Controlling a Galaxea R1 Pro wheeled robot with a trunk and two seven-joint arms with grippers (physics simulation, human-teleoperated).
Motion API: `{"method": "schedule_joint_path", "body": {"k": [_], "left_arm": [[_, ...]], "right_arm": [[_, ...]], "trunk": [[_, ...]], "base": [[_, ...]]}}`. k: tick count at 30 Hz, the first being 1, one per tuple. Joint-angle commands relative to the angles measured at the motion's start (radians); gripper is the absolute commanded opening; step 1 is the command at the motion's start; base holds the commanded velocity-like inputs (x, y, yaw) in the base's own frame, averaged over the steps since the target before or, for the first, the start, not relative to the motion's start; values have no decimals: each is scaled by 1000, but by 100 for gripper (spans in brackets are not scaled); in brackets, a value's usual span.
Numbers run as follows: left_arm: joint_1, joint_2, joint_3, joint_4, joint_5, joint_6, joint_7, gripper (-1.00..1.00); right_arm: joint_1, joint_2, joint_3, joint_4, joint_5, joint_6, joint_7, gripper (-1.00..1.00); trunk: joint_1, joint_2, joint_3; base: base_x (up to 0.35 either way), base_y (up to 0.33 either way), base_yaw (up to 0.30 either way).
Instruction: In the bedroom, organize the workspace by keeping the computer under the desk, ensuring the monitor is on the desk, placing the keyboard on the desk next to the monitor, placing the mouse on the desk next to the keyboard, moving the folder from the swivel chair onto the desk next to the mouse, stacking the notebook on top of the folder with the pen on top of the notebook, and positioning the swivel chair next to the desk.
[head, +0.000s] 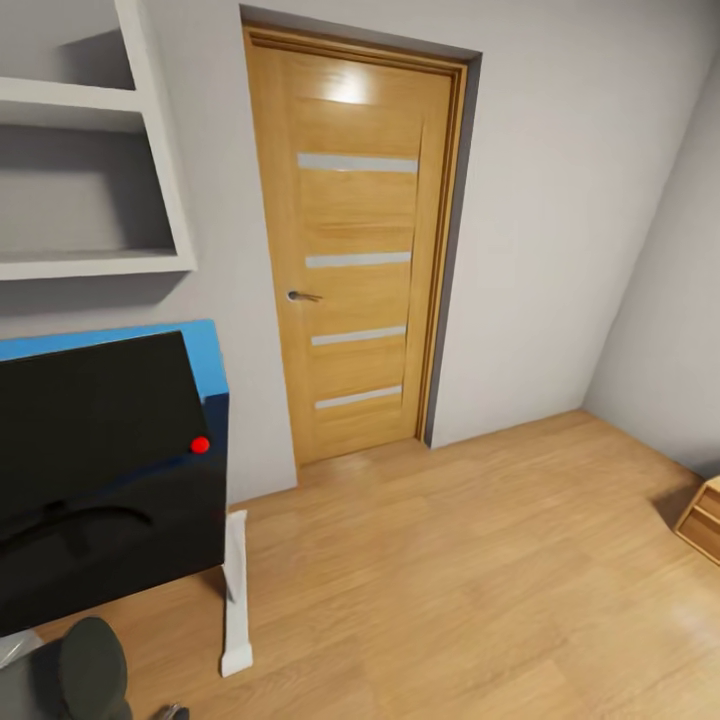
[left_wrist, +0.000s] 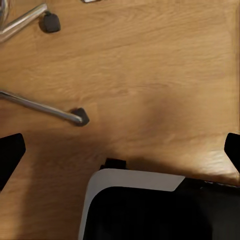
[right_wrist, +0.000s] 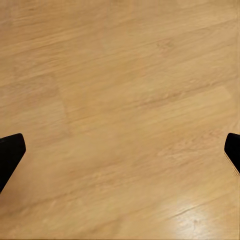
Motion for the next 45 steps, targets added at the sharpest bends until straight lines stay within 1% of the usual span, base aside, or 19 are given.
{"method": "schedule_joint_path", "body": {"k": [1,12,33,45], "left_arm": [[0,0,2,-1,1,-2,0,100],[0,0,3,-1,1,-1,0,100],[0,0,3,-1,1,-2,0,100],[0,0,3,-1,1,-2,1,100]], "right_arm": [[-1,0,0,1,0,-3,0,100],[-1,0,0,1,0,-3,0,100],[-1,-1,0,1,0,-3,0,100],[-1,0,-1,1,-2,-3,0,100]], "trunk": [[1,-1,-1],[1,-1,-1],[1,-1,-1],[1,-1,-1]], "base": [[327,-123,0],[327,-97,0],[327,-8,0],[326,-102,3]]}}
